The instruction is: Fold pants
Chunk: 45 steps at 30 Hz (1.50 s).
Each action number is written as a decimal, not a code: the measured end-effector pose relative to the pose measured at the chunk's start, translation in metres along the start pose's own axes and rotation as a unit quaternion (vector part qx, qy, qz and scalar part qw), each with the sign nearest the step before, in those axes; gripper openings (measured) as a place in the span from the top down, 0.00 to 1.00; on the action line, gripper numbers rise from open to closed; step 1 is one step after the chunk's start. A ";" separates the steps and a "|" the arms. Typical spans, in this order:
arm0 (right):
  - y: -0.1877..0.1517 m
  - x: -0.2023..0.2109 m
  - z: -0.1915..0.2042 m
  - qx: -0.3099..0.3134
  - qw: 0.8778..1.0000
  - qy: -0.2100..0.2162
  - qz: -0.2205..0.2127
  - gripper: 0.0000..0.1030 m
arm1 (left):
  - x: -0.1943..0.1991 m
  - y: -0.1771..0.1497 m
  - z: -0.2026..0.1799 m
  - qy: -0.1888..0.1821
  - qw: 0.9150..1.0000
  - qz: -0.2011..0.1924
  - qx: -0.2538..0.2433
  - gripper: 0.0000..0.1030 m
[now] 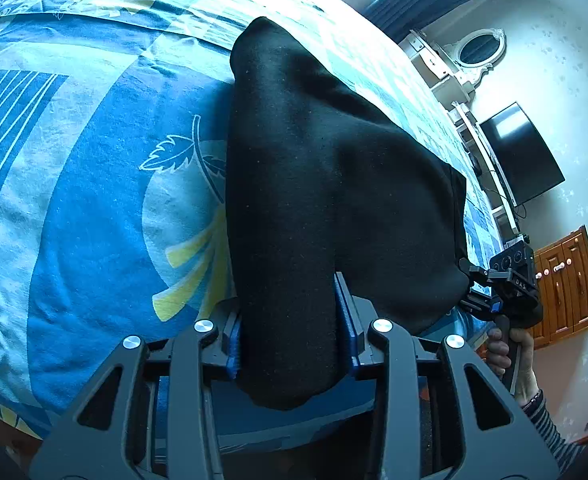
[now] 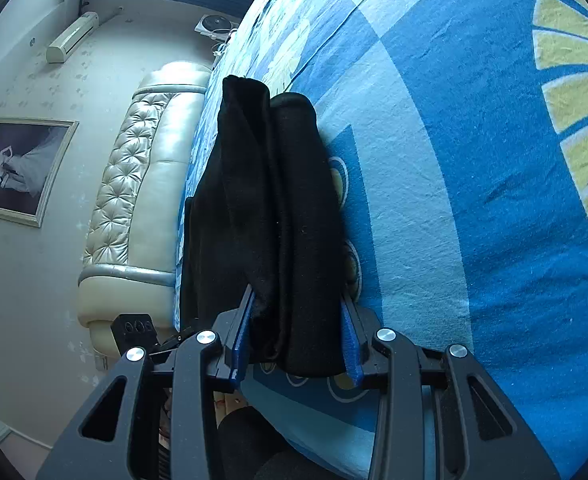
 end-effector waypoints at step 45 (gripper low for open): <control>-0.037 0.053 -0.016 -0.017 0.997 -0.072 -0.035 0.22 | 0.043 -0.036 -0.042 0.137 0.988 -0.036 -0.063 0.21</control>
Point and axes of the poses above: each gripper's, at about its wrist camera, not at the fingertips, and x roughly against the way its jaws point, z to its left, y to its top, the point moved 5 cm from there along -x, roughly the way its jaws point, and after that the axes turned 12 degrees about -y, right-handed, at the moved point
